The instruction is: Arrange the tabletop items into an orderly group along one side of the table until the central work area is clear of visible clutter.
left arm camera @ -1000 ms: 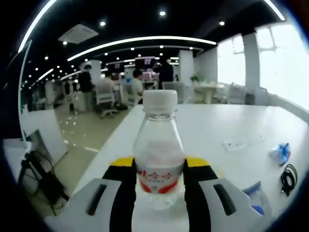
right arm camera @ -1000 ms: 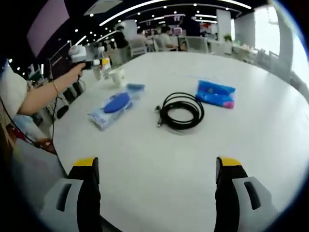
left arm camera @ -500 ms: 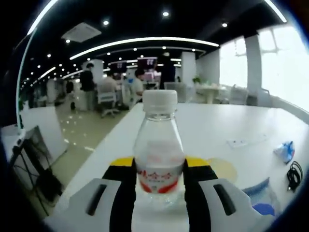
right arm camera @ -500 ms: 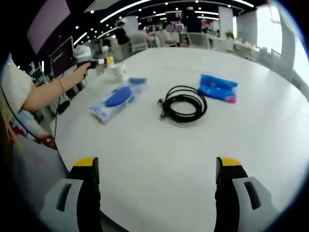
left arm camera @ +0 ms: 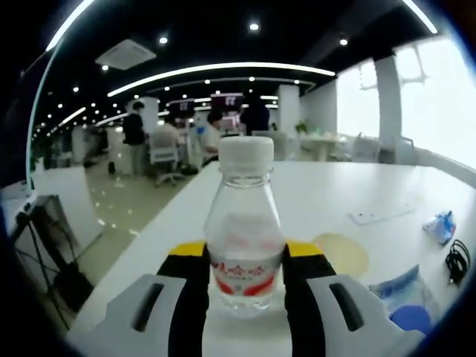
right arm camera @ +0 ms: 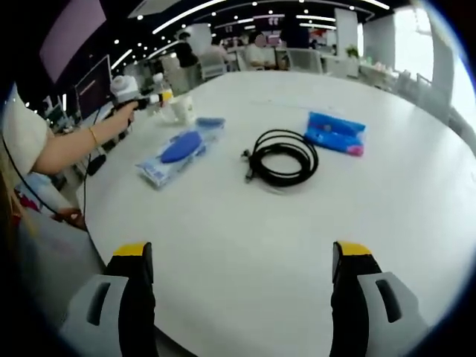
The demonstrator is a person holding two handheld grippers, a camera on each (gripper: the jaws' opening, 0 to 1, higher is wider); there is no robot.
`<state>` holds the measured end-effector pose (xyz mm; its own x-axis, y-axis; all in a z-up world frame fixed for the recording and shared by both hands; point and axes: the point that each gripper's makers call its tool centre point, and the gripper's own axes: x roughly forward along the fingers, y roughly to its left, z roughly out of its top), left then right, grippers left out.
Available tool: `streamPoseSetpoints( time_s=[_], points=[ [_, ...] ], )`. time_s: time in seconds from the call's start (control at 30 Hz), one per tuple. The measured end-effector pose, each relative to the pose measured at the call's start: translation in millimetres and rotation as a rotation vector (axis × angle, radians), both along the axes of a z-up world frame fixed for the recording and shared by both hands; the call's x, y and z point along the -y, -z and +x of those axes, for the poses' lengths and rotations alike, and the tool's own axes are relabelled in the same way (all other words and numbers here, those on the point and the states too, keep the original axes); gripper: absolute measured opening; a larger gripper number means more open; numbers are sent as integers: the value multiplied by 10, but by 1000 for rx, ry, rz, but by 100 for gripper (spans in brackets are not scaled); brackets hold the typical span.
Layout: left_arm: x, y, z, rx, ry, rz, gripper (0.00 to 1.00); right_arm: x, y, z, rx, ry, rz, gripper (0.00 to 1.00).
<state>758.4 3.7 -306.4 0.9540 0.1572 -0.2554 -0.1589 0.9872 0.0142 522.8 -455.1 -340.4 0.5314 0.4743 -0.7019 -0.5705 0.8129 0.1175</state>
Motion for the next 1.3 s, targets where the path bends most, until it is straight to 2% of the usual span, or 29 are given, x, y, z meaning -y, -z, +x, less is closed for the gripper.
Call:
streamPoseSetpoints(
  time_s=[0.23,0.37,0.47,0.53,0.67,0.83,0.9,1.03,1.17,1.3],
  points=[
    [14,-5,-19,-12,-11,10,37,-28,0,12,5,-7,8,99],
    [-14,-138,-29,21,-32,49,52,-20,-6,18,5,-4,17,99],
    [-41,-186,-40,22,-39,40,55,-22,-14,19,11,-9,20,99],
    [-57,-186,-61,16,-48,37,60,-35,-24,19,15,-19,22,99],
    [-73,-210,-115,13,-44,-5,63,-52,-61,43,31,-39,21,99],
    [-159,-183,-217,-24,-66,-7,76,-69,-128,92,51,-67,14,100],
    [-171,-177,-251,-35,-63,-12,86,-86,-170,126,63,-77,11,100],
    [-126,-217,-340,-54,-38,21,98,-121,-220,179,64,-87,29,100],
    [-30,-246,-422,-85,5,68,99,-161,-262,213,68,-104,41,100],
    [88,-296,-512,-102,33,62,99,-202,-321,274,82,-123,53,100]
  ],
)
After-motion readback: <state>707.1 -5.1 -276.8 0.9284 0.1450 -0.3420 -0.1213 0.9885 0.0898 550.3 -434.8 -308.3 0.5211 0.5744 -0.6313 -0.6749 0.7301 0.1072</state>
